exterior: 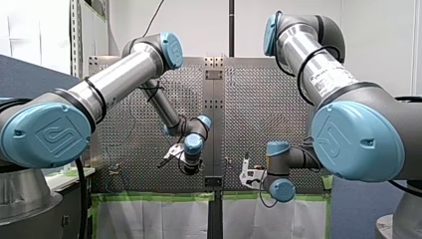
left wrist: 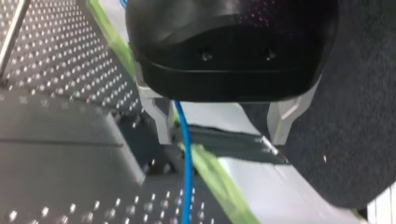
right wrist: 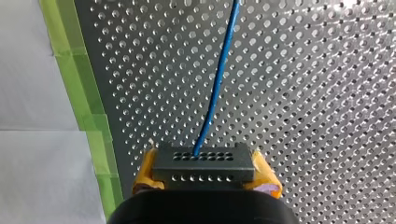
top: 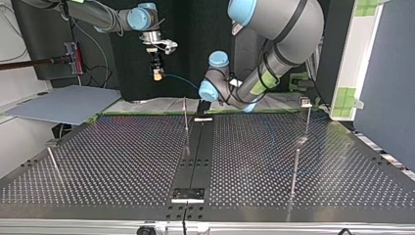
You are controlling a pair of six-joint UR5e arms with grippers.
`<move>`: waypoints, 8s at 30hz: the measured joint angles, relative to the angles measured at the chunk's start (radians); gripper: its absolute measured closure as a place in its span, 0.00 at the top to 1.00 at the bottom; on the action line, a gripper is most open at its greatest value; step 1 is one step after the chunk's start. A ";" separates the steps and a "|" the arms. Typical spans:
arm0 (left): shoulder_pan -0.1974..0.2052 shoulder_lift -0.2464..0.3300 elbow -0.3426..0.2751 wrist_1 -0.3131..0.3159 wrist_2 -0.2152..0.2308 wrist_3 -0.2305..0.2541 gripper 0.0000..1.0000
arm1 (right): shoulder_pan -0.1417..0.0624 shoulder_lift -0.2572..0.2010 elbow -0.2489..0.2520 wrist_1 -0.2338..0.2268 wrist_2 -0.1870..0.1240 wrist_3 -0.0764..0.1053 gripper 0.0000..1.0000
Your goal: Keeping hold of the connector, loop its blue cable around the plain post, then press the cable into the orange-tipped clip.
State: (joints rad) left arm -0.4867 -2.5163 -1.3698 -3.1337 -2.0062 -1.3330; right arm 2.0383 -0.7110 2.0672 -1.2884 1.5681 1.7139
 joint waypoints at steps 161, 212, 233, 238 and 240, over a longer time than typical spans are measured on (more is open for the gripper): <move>-0.176 0.039 -0.218 0.599 -0.012 -0.467 0.00 | -0.191 0.000 -0.236 0.319 -0.139 -0.045 0.02; -0.106 -0.047 -0.049 0.542 0.059 -0.463 0.00 | -0.220 0.054 -0.316 0.321 -0.138 -0.052 0.02; -0.069 -0.084 0.013 0.524 0.088 -0.451 0.00 | -0.229 0.092 -0.381 0.326 -0.134 -0.042 0.02; -0.057 -0.084 0.025 0.520 0.093 -0.451 0.00 | -0.241 0.095 -0.404 0.331 -0.134 -0.037 0.02; -0.051 -0.084 0.026 0.519 0.094 -0.451 0.00 | -0.247 0.101 -0.412 0.337 -0.134 -0.038 0.02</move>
State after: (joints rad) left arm -0.5381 -2.6006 -1.3442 -2.6150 -1.9120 -1.7840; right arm 1.7912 -0.6100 1.6549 -0.9514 1.4340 1.6760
